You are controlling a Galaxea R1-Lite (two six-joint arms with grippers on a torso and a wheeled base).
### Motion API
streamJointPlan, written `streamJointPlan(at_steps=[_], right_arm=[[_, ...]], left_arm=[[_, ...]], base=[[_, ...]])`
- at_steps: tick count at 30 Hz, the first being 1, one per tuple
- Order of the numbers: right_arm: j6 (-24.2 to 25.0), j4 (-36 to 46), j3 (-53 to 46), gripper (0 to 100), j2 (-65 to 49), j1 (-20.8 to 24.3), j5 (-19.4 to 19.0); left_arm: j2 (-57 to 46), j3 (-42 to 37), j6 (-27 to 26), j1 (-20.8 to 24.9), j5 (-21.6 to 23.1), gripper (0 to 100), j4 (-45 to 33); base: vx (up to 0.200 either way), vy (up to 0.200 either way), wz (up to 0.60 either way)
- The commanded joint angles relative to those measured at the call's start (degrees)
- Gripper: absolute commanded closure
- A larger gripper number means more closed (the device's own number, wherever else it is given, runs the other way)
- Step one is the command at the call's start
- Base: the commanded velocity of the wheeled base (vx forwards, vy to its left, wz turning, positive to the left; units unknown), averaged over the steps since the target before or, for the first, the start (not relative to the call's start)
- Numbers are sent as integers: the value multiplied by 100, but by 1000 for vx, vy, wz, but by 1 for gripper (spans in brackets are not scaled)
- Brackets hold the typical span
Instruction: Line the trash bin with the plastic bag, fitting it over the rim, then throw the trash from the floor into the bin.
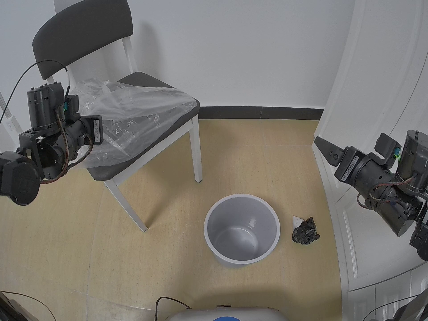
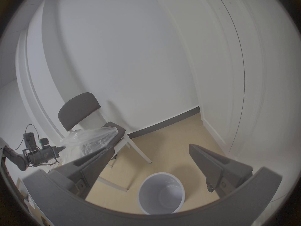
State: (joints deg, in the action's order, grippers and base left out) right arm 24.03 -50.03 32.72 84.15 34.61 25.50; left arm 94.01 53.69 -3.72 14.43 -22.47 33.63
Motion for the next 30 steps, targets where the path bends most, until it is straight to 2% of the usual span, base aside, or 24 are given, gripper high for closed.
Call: streamJointPlan(at_steps=[1,6,11,17,23,30], right_arm=[[5,-112,-29,0,207,11,-1],[-30,-314,-117,0,224,11,-1],[-39,-314,-125,0,224,20,-10],[-39,-314,-196,0,242,20,-45],[-39,-314,-213,0,374,20,-45],[5,-323,-249,0,594,55,-45]], left_arm=[[-375,-113,47,279,6,100,3],[-691,-192,293,921,6,100,-6],[-850,-218,381,1378,6,100,3],[-1096,-438,899,1896,-3,100,152],[-1201,-1080,1110,2283,6,100,785],[-1333,-1774,1330,2362,102,100,1796]], base=[[0,0,0],[0,0,0],[0,0,0],[0,0,0],[0,0,0],[0,0,0]])
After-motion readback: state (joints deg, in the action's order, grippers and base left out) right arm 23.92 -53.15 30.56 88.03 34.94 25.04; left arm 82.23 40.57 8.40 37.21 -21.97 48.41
